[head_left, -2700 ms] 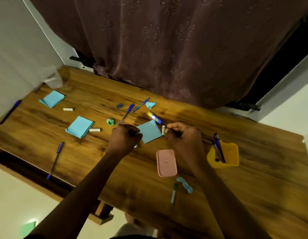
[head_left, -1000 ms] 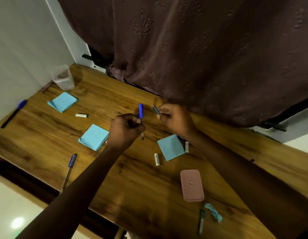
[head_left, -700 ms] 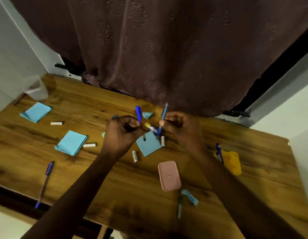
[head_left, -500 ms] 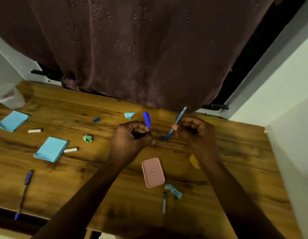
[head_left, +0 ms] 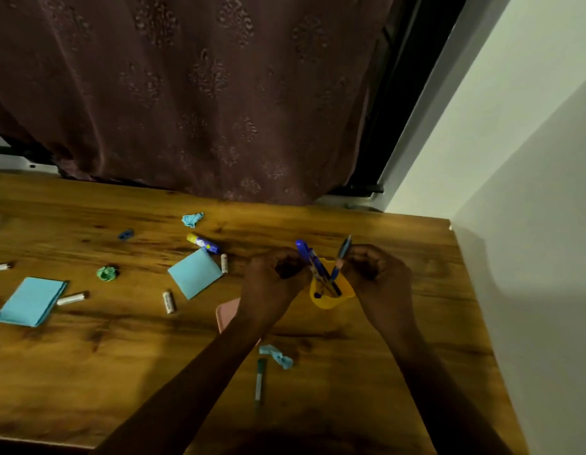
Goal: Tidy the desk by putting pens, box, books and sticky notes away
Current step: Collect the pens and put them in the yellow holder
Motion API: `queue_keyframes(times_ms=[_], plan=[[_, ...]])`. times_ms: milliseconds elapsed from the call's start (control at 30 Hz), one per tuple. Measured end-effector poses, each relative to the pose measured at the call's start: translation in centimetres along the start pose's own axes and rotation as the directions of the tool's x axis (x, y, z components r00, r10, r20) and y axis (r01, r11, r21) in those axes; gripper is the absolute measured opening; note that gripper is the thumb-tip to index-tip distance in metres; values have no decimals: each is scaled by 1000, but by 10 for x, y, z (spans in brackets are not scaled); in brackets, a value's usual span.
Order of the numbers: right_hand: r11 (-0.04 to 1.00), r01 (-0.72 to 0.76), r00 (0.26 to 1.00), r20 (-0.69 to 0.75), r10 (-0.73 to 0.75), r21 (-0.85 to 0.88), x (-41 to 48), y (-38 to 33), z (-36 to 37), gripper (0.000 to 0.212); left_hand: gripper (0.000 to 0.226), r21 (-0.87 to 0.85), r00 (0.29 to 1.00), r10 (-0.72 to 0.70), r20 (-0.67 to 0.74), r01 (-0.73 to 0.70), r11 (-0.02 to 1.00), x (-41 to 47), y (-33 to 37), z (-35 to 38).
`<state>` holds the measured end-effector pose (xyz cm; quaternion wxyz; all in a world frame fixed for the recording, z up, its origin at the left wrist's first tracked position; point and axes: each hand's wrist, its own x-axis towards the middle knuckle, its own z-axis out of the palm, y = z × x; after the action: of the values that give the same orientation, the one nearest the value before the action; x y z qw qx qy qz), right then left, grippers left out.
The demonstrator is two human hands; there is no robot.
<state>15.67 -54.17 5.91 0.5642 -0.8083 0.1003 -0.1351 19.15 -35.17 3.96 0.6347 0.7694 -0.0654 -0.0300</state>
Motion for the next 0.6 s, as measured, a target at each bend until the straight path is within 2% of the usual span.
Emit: queue_keyframes(times_ms=[333, 500, 600], plan=[[954, 75, 983, 180, -23, -290, -3, 30, 3, 23, 19, 245, 992, -126, 28, 116, 963, -4, -26, 32], [956, 70, 983, 183, -18, -283, -2, 31, -1, 28, 30, 285, 992, -130, -6, 126, 950, -6, -26, 27], [973, 37, 987, 161, 0, -228, -1, 24, -3, 29, 27, 292, 988, -111, -110, 139, 946, -10, -21, 15]])
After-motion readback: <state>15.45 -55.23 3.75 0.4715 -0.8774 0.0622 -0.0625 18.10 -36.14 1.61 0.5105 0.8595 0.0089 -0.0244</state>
